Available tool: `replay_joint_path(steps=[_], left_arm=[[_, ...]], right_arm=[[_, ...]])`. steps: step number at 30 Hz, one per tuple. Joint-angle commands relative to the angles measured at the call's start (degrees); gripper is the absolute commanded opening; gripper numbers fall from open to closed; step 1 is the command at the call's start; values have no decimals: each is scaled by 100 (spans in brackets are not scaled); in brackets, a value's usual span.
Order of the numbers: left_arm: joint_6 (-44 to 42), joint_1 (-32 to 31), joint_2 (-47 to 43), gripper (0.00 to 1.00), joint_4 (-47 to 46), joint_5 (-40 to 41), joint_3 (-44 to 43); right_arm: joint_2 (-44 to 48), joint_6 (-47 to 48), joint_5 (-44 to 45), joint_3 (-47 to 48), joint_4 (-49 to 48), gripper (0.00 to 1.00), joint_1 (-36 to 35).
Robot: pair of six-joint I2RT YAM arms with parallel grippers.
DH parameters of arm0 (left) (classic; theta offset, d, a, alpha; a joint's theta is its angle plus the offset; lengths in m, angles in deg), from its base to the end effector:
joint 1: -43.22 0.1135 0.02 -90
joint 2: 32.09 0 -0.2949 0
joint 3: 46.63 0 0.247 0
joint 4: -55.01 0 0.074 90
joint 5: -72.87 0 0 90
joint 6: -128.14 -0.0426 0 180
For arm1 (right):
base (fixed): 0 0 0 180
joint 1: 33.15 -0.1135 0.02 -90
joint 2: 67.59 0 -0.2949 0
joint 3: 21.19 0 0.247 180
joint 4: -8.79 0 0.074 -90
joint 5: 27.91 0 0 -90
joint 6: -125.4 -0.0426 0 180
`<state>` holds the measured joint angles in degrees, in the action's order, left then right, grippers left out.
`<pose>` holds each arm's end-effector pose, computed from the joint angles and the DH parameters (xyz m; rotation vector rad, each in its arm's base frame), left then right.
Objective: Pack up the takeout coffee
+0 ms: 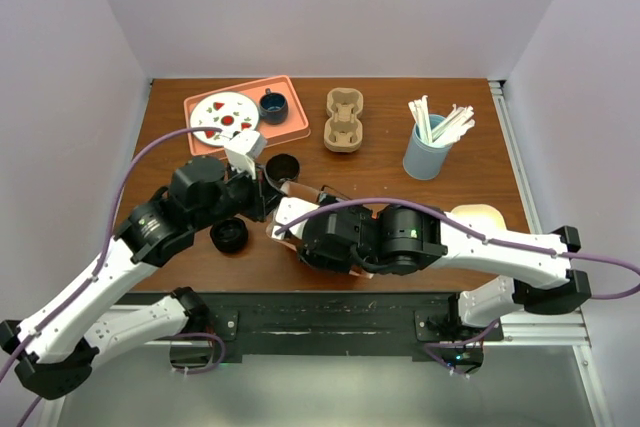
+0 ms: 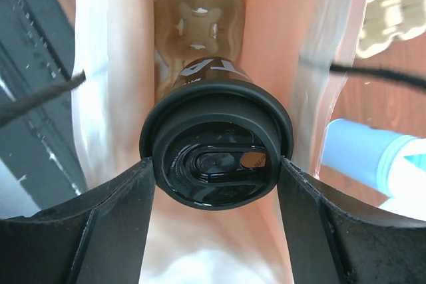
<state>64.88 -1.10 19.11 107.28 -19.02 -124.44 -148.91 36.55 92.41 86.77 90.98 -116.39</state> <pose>0.1143 -0.1136 0.4035 0.3451 2.0882 -0.8020 0.0518 0.2546 0.4244 -1.4349 1.8773 -0.0018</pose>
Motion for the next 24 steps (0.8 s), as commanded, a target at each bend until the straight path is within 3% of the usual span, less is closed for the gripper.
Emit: replay_joint_path(steps=[1, 12, 24], left_arm=[[-12, 19, -425, 0, -1167, -443, 352], [-46, 19, -1393, 0, -1141, -839, 1390], [-187, 19, -2035, 0, -1141, -875, 1436]], right_arm=[[-86, 263, 246, 400, 147, 38, -25], [55, 53, 448, -373, 33, 37, -60], [37, 755, 404, -821, -775, 36, -210]])
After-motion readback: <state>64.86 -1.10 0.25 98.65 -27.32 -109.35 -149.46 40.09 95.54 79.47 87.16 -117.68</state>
